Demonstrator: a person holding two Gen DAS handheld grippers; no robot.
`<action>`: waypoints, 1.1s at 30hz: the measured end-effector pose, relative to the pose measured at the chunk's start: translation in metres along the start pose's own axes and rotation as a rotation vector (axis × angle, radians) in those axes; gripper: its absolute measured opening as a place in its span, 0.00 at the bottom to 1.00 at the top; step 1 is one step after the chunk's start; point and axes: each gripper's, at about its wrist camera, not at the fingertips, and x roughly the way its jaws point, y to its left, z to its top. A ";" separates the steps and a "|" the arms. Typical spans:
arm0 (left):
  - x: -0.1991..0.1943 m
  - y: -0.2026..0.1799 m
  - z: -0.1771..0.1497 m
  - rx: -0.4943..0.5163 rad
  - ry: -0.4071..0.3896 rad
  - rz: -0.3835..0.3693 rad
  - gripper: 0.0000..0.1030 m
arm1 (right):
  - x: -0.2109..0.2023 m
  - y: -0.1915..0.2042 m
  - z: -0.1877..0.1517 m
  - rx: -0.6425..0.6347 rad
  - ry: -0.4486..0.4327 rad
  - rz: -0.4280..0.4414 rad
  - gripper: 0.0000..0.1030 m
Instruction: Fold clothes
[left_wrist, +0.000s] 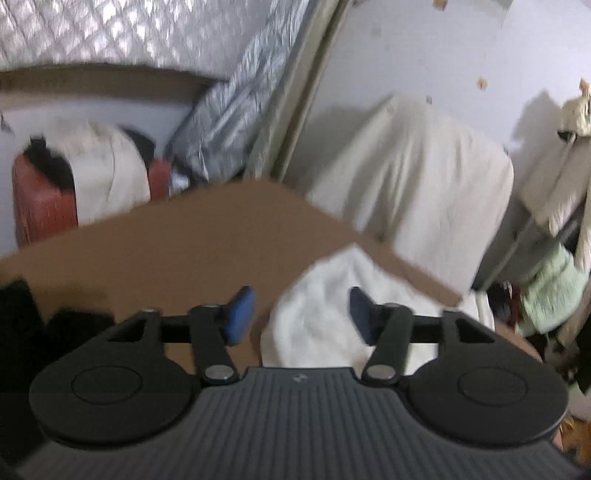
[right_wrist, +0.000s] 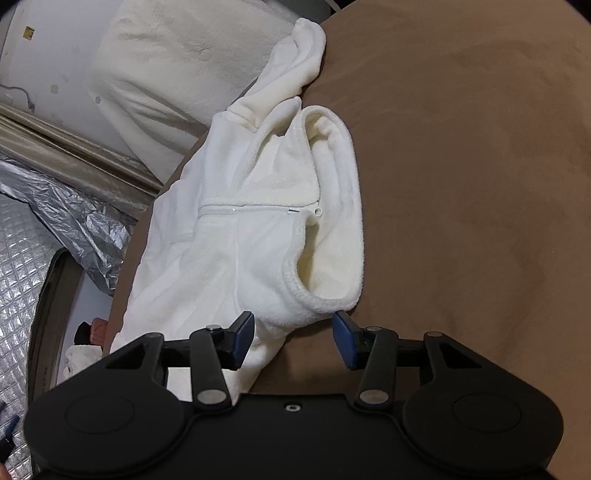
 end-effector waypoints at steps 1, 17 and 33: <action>0.011 -0.004 0.004 -0.012 0.005 -0.009 0.63 | 0.001 0.000 0.000 0.002 -0.002 0.004 0.53; 0.241 0.002 -0.086 -0.133 0.390 0.163 0.65 | -0.008 -0.004 0.007 0.067 -0.063 0.086 0.57; 0.266 0.077 -0.099 -0.349 0.494 0.142 0.66 | -0.004 0.000 0.009 0.016 -0.025 0.004 0.62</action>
